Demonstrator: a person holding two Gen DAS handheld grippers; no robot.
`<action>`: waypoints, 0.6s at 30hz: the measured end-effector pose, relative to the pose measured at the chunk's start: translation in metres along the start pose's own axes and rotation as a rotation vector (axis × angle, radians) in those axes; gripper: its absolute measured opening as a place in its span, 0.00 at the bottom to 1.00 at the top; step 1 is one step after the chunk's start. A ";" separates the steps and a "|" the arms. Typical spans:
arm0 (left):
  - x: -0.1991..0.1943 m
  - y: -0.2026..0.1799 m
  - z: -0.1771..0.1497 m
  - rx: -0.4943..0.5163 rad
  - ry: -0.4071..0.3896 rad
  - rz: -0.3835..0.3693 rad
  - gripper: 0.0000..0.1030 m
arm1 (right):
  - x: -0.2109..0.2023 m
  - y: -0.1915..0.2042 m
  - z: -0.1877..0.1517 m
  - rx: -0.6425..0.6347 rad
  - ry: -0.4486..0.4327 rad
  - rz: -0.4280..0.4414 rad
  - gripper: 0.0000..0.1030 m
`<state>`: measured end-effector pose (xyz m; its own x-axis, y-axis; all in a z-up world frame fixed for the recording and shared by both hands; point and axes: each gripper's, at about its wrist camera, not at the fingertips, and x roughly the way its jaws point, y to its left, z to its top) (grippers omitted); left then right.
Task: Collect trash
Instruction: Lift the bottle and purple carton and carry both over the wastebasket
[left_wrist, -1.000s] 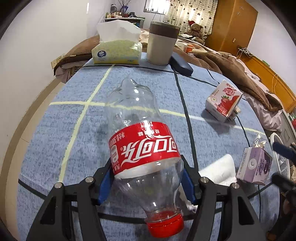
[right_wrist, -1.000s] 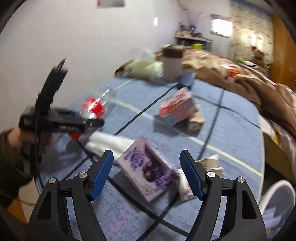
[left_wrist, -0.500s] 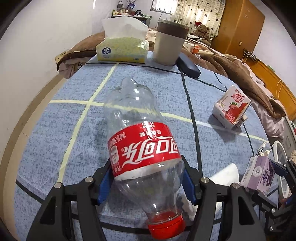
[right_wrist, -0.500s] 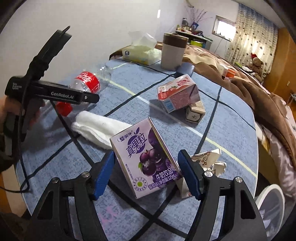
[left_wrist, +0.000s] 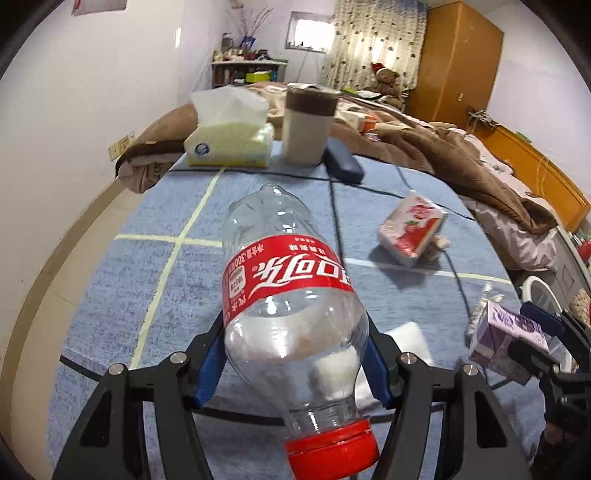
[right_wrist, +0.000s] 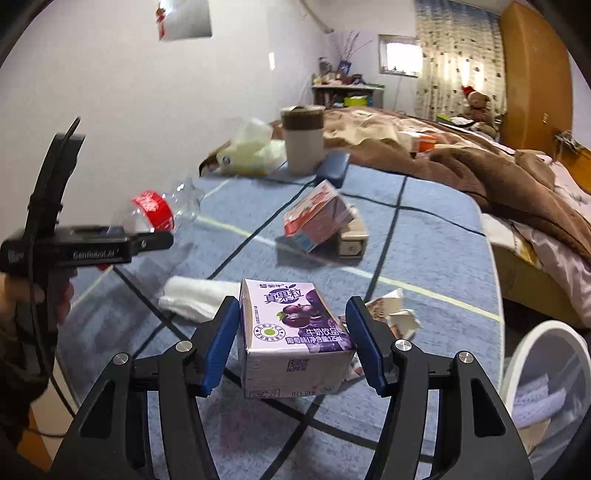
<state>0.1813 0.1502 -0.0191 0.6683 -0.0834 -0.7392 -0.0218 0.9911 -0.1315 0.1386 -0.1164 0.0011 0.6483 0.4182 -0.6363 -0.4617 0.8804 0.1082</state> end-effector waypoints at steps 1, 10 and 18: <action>-0.003 -0.003 -0.001 0.000 -0.004 0.000 0.64 | -0.005 -0.002 0.000 0.013 -0.013 -0.002 0.59; -0.030 -0.050 -0.004 0.075 -0.049 -0.064 0.64 | -0.037 -0.025 -0.005 0.071 -0.099 -0.063 0.59; -0.043 -0.109 -0.006 0.173 -0.069 -0.150 0.64 | -0.066 -0.058 -0.018 0.135 -0.149 -0.151 0.58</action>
<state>0.1503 0.0451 0.0228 0.7035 -0.2297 -0.6726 0.2055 0.9716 -0.1170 0.1117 -0.1994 0.0236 0.7904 0.2989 -0.5347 -0.2739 0.9532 0.1280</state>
